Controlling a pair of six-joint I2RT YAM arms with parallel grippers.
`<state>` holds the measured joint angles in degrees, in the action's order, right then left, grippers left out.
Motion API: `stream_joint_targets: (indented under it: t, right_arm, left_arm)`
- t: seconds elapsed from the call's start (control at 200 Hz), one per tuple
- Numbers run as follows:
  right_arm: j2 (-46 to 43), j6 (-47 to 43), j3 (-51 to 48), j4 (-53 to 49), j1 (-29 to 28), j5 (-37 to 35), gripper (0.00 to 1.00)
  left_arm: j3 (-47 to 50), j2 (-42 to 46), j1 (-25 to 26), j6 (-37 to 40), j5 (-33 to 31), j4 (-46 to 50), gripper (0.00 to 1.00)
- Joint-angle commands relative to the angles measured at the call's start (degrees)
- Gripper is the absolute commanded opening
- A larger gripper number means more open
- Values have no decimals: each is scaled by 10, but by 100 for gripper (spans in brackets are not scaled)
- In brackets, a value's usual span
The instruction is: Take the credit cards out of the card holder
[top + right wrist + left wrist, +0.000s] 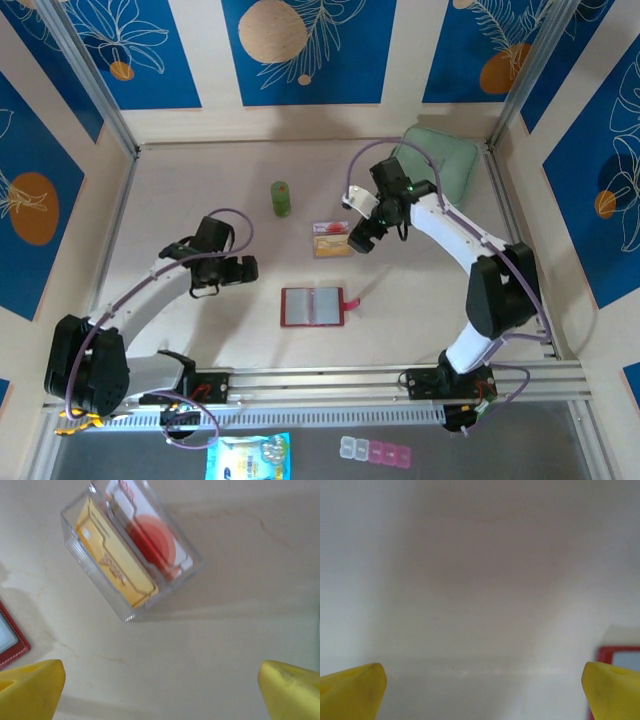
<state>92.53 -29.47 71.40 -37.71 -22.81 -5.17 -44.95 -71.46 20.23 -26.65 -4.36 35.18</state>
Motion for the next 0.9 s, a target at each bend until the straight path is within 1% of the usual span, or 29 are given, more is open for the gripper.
stream_joint_targets:
  t: [0.0, 0.095, 0.19, 0.27, 0.3, 0.365, 0.525, 0.595, 0.68, 0.76, 0.78, 0.825, 0.895]
  right_arm:
    - [-41, 84, -62, 82, 15, -9, 99]
    - [-68, 128, -122, 143, 36, -30, 99]
    - [-91, 176, -187, 217, 68, -34, 99]
    - [-106, 217, -235, 281, 106, -14, 99]
    - [-109, 232, -250, 305, 121, -5, 99]
    - [-112, 260, -284, 364, 154, 13, 99]
    - [-97, 328, -343, 509, 220, 22, 99]
    - [-88, 342, -366, 577, 231, 16, 99]
    - [-86, 348, -372, 612, 232, 4, 99]
    - [-84, 358, -397, 683, 233, 5, 99]
    - [-81, 358, -401, 691, 232, 7, 99]
    - [-72, 357, -407, 707, 229, -1, 99]
    - [-68, 347, -427, 743, 220, -13, 99]
  left_arm:
    - [-12, -8, -10, 45, -109, -7, 100]
    - [10, -1, -10, 65, -165, -58, 100]
    - [33, 13, -10, 75, -231, -113, 100]
    - [70, 32, -10, 108, -281, -196, 100]
    - [75, 37, -13, 118, -292, -209, 100]
    - [89, 41, -13, 143, -343, -266, 100]
    - [143, 21, -18, 212, -401, -444, 100]
    - [172, -4, -26, 239, -403, -541, 99]
    - [188, -49, -29, 271, -401, -641, 99]
    - [189, -94, -33, 289, -385, -706, 99]
    - [187, -107, -34, 299, -383, -723, 99]
    - [176, -120, -37, 305, -372, -720, 99]
    - [183, -135, -42, 324, -344, -775, 99]
